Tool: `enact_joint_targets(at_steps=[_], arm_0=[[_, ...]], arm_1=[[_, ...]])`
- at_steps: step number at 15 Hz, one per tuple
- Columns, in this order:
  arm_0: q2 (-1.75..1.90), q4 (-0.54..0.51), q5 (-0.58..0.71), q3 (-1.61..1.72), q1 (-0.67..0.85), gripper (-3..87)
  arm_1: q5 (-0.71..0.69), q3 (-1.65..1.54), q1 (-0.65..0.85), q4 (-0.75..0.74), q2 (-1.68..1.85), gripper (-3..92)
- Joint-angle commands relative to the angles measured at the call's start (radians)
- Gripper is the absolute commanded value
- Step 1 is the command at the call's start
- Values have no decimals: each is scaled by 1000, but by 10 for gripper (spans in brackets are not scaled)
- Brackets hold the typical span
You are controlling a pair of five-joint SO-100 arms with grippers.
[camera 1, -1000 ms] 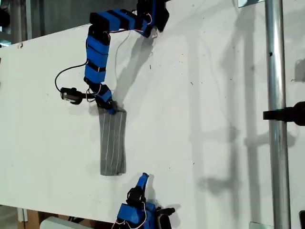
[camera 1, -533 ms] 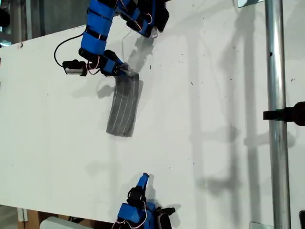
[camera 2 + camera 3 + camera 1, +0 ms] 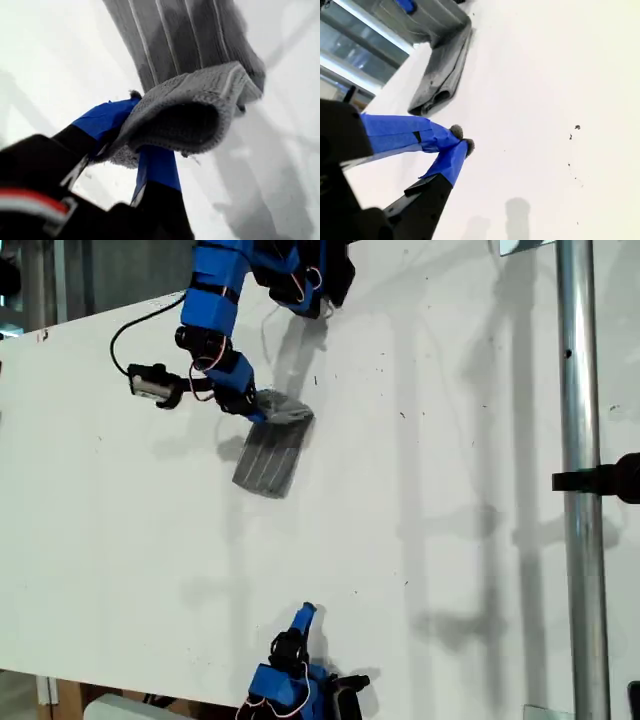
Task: Grasp corners of a towel and fold twice.
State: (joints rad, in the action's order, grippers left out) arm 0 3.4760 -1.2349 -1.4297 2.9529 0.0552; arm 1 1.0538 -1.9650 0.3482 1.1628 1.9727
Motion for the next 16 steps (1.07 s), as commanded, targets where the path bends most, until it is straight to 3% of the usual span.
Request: enact_joint_targets(at_steps=[1,3,5,6,7,9,11,13,16], arm_0=[[6,23,-3,-6,-14,-27],[6,38,-2,0,-12,-27],[6,49,0,3,-11,-27],[6,49,-3,3,-12,-27],[6,51,-6,5,-15,-27],[6,51,-9,14,-18,-27],[6,46,-9,20,-9,-25],[6,40,-17,46,9,-27],[6,78,-21,100,11,-27]], arm_1=[[-31,71,-8,-295,-120,20],[-38,166,3,-379,-278,191],[-37,236,31,-440,-337,270],[-109,272,44,-454,-351,383],[-107,273,64,-462,-333,285],[-115,261,109,-417,-221,197],[-117,190,143,-233,-26,66],[-78,-2,140,-20,252,29],[98,-440,23,66,755,-3]])
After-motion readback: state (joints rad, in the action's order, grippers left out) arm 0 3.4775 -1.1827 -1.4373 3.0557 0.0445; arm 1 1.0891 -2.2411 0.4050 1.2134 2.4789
